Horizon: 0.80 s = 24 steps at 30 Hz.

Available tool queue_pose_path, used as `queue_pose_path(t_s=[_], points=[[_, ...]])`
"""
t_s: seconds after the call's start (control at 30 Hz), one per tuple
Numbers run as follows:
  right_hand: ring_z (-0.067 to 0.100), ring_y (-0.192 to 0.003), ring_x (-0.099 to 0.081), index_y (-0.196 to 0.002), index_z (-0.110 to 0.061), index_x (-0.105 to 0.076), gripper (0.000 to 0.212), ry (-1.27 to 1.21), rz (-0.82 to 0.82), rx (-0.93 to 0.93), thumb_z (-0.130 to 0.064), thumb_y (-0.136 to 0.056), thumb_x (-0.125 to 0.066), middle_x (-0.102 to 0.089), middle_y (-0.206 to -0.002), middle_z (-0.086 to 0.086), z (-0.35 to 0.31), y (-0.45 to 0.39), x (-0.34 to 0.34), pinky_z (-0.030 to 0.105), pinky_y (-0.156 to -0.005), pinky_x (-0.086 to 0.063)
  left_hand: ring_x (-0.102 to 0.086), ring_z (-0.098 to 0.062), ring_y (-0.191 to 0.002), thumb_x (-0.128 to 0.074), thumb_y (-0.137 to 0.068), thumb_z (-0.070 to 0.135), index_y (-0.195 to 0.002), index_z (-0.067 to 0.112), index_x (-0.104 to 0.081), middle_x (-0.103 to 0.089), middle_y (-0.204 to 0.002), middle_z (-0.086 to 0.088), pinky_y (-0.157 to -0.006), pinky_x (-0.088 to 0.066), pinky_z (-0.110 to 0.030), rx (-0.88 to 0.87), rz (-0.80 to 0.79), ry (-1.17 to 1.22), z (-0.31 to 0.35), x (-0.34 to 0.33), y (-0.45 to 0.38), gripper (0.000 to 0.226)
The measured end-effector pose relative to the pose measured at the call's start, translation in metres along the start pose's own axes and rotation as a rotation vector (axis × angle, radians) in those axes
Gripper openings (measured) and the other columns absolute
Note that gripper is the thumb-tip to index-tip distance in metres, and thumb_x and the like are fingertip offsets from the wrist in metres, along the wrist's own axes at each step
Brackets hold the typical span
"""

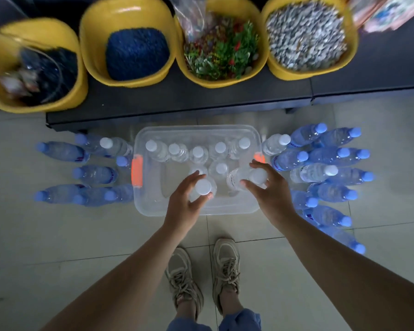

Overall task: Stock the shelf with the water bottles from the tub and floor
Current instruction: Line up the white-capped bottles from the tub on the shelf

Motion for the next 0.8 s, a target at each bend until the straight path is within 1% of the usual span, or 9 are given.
queue_pose_path(t_s=[0.1, 0.23, 0.27, 0.33, 0.43, 0.5, 0.6, 0.7, 0.8], points=[[0.002, -0.096, -0.052, -0.11, -0.027, -0.061, 0.036, 0.023, 0.003, 0.047, -0.024, -0.076, -0.074, -0.059, -0.11, -0.022, -0.055, 0.013, 0.031, 0.008, -0.078, -0.037, -0.047, -0.002, -0.124, -0.064, -0.076, 0.038, -0.124, 0.03, -0.053, -0.052, -0.134, 0.011, -0.105, -0.036, -0.021, -0.032, -0.003, 0.025, 0.054, 0.027, 0.01, 0.049], [-0.008, -0.067, -0.051, -0.105, -0.026, -0.062, 0.032, 0.049, 0.025, 0.136, -0.027, -0.075, -0.076, -0.049, -0.07, -0.023, -0.128, 0.03, 0.073, 0.007, -0.063, -0.036, -0.052, -0.002, -0.118, -0.059, -0.067, 0.057, -0.12, 0.036, -0.053, -0.057, -0.123, 0.016, -0.102, -0.04, -0.023, -0.078, 0.009, 0.047, 0.128, 0.064, 0.022, 0.058], [-0.01, -0.065, -0.051, -0.104, -0.026, -0.062, 0.032, 0.054, 0.027, 0.151, -0.028, -0.075, -0.076, -0.049, -0.067, -0.022, -0.148, 0.035, 0.084, 0.007, -0.061, -0.037, -0.055, -0.004, -0.115, -0.058, -0.064, 0.058, -0.117, 0.036, -0.054, -0.06, -0.119, 0.015, -0.1, -0.042, -0.025, -0.092, 0.019, 0.057, 0.148, 0.074, 0.026, 0.057], [-0.007, -0.062, -0.053, -0.103, -0.025, -0.063, 0.032, 0.075, 0.0, 0.185, -0.03, -0.074, -0.076, -0.053, -0.068, -0.019, -0.191, 0.045, 0.107, 0.01, -0.059, -0.037, -0.059, -0.008, -0.109, -0.057, -0.062, 0.06, -0.114, 0.03, -0.059, -0.065, -0.112, 0.01, -0.097, -0.046, -0.029, -0.129, 0.021, 0.03, 0.19, 0.098, 0.035, 0.06], [-0.001, -0.065, -0.057, -0.104, -0.021, -0.064, 0.034, 0.136, -0.083, 0.275, -0.031, -0.074, -0.077, -0.062, -0.074, -0.01, -0.262, 0.062, 0.142, 0.026, -0.067, -0.045, -0.066, -0.018, -0.098, -0.06, -0.064, 0.058, -0.112, 0.023, -0.063, -0.071, -0.102, 0.004, -0.09, -0.049, -0.036, -0.223, -0.018, -0.025, 0.259, 0.132, 0.055, 0.059], [0.008, -0.078, -0.059, -0.102, -0.021, -0.063, 0.034, 0.191, -0.152, 0.333, -0.033, -0.074, -0.077, -0.064, -0.082, -0.007, -0.31, 0.074, 0.164, 0.03, -0.074, -0.048, -0.065, -0.015, -0.097, -0.07, -0.071, 0.045, -0.111, 0.02, -0.064, -0.069, -0.101, 0.005, -0.088, -0.049, -0.032, -0.288, -0.048, -0.017, 0.305, 0.154, 0.068, 0.047], [0.012, -0.088, -0.059, -0.098, -0.026, -0.06, 0.034, 0.268, -0.176, 0.435, -0.039, -0.072, -0.077, -0.063, -0.089, -0.009, -0.376, 0.094, 0.197, 0.033, -0.08, -0.05, -0.058, 0.003, -0.097, -0.072, -0.08, 0.021, -0.112, 0.016, -0.063, -0.065, -0.104, 0.01, -0.091, -0.044, -0.022, -0.365, -0.082, -0.05, 0.371, 0.181, 0.086, 0.034], [0.019, -0.092, -0.061, -0.097, -0.021, -0.06, 0.037, 0.289, -0.156, 0.525, -0.039, -0.07, -0.078, -0.066, -0.095, -0.002, -0.435, 0.116, 0.229, 0.037, -0.083, -0.05, -0.058, 0.002, -0.098, -0.073, -0.079, 0.018, -0.111, 0.014, -0.064, -0.065, -0.104, 0.009, -0.092, -0.044, -0.018, -0.426, -0.041, -0.045, 0.431, 0.209, 0.105, 0.033], [0.017, -0.094, -0.064, -0.099, -0.019, -0.063, 0.036, 0.273, -0.13, 0.589, -0.034, -0.071, -0.079, -0.068, -0.096, -0.002, -0.49, 0.137, 0.261, 0.036, -0.086, -0.051, -0.059, -0.002, -0.095, -0.073, -0.079, 0.017, -0.11, 0.015, -0.065, -0.065, -0.102, 0.009, -0.085, -0.046, -0.018, -0.462, 0.02, -0.002, 0.489, 0.238, 0.126, 0.033]])
Point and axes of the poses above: each hand's wrist, its own y-axis away from the middle knuckle, its own x-axis out of the back of the hand, z = x × y, the point moved 6 cm from there along -y, towards the middle knuckle
